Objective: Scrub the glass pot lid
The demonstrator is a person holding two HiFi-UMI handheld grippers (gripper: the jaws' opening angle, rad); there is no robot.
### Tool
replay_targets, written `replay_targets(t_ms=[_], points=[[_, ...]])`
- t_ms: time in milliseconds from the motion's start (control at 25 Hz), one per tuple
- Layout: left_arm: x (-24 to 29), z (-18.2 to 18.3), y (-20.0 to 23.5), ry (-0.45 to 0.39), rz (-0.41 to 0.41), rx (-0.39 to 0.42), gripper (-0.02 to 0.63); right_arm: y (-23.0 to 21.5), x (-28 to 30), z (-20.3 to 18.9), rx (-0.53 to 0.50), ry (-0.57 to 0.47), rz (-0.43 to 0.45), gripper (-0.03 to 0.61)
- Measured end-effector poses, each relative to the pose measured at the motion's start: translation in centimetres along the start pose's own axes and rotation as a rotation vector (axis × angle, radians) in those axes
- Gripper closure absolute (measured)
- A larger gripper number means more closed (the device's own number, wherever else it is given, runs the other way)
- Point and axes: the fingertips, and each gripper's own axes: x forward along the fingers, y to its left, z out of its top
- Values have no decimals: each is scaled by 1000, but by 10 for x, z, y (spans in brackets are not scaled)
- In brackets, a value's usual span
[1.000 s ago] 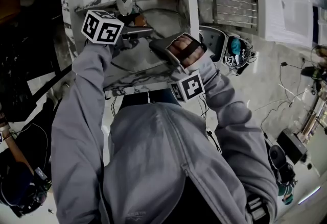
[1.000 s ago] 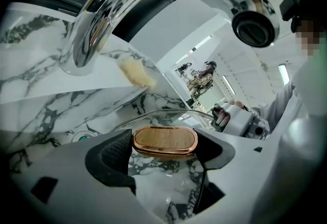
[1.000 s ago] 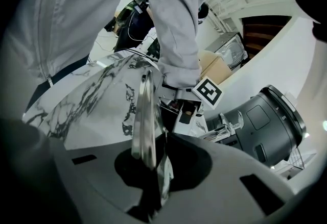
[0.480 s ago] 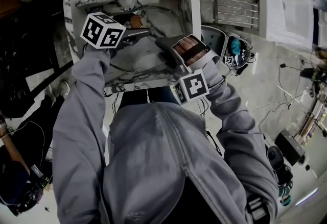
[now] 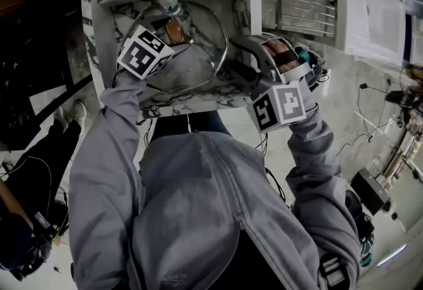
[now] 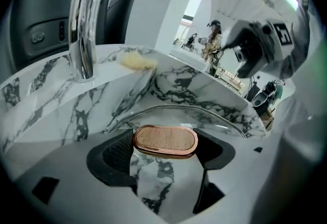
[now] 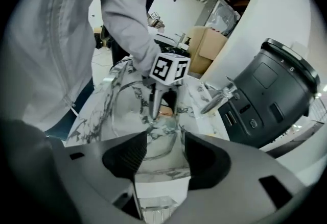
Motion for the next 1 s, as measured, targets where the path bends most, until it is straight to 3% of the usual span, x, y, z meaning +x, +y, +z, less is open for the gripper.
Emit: replay_targets(t_ms=[200,400,840,960,1000], points=[[14,-3,-1,-19,44,73,241,-68,26,-24,67,70,-134,345],[23,-10,0,-26,71,114,241,-113,72,-36,136,124,-153,345],[36,-24,0,10,125,195,239,-129,145,-59,83,304,-120,345],[39,-29,0,23,137,211,239,-132,150,-66,101,326,-161,349],[40,-30,-1,27,139,214,239,-134,150,-67,99,329,-180,377]])
